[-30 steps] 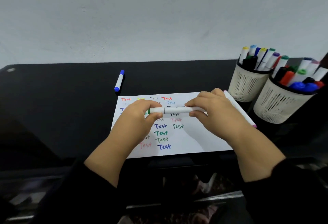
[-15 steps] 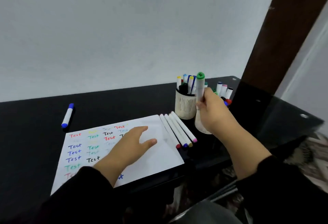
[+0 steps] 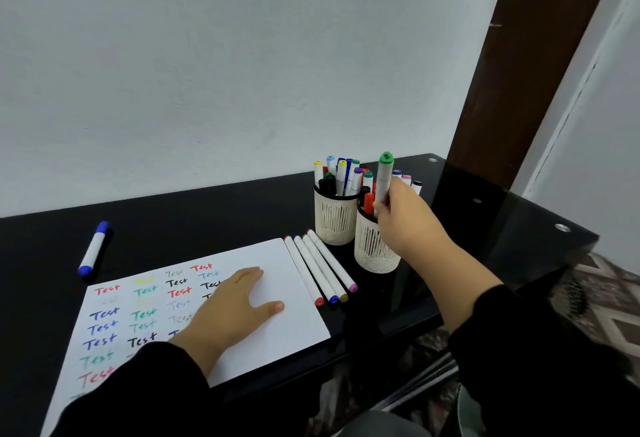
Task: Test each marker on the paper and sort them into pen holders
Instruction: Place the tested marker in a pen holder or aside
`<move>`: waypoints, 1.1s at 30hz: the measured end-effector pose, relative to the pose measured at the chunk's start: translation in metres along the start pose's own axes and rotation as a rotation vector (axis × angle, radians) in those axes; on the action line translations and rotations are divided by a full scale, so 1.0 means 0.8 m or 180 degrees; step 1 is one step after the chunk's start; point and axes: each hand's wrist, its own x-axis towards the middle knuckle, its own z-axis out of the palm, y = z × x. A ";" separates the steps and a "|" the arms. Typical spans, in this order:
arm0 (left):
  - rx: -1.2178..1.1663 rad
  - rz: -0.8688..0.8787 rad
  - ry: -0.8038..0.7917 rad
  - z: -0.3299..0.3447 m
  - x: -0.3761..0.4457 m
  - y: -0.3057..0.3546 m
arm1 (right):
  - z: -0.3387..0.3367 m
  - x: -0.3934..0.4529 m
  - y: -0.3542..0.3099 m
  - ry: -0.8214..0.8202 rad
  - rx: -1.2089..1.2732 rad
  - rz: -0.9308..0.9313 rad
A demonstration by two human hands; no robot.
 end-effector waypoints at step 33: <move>0.0077 0.0021 -0.0081 -0.001 0.002 -0.002 | 0.006 0.003 0.007 0.0306 -0.0511 -0.0212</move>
